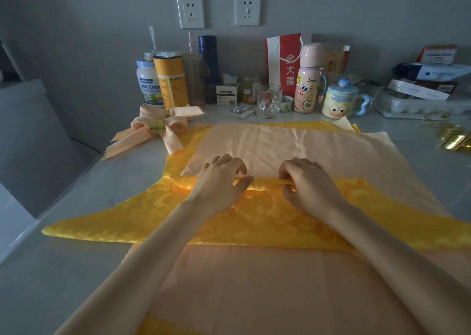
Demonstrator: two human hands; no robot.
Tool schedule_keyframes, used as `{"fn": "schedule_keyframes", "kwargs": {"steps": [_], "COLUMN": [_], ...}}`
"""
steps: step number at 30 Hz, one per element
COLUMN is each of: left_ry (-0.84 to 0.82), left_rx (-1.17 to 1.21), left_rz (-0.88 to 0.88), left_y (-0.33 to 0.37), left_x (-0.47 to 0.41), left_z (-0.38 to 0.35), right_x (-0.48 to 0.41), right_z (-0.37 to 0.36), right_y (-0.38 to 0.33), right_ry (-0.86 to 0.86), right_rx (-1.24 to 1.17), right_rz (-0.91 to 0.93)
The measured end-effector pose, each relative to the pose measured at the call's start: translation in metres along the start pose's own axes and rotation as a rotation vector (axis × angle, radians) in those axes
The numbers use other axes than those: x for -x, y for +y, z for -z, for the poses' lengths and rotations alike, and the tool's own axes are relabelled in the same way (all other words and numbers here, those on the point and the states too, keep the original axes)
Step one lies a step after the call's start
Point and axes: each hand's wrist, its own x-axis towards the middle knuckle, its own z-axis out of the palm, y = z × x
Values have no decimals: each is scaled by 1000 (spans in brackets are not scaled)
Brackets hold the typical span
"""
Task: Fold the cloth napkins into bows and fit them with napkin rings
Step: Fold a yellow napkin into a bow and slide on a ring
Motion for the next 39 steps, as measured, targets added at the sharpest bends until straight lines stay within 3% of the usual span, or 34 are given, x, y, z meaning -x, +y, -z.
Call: {"fn": "schedule_keyframes", "kwargs": {"steps": [4,7,10,14,20,25,32,36,39], "left_ry": [1,-109,-228,-293,-325,-344,-433,-438,-364], "left_rx": [1,34,-93,-81,-62,-30,140,19,-42], "left_rz": [-7,51,65,109,140,179,207,173,127], "left_y": [5,11,15,14,10,9,1,7,13], "left_x": [2,4,3,4,3,0,0,0,2], "left_z": [2,3,1,-2,-5,-8,3,10,15], "right_x": [7,11,13,11,9,14,28,28,30], "right_z": [4,9,14,5,-18,-12,-6,3,10], "right_y": [-5,-7,-8,-20,-33,-20,12,10,9], "right_ry": [-75,-161,-270,-104,-423,-512,-418,-209,-98], "right_rx": [29,57,11,-103,-26,28,-38,-198,-164], "right_rz": [56,59,-24,-39,21,-86,-186,-174,-129]}}
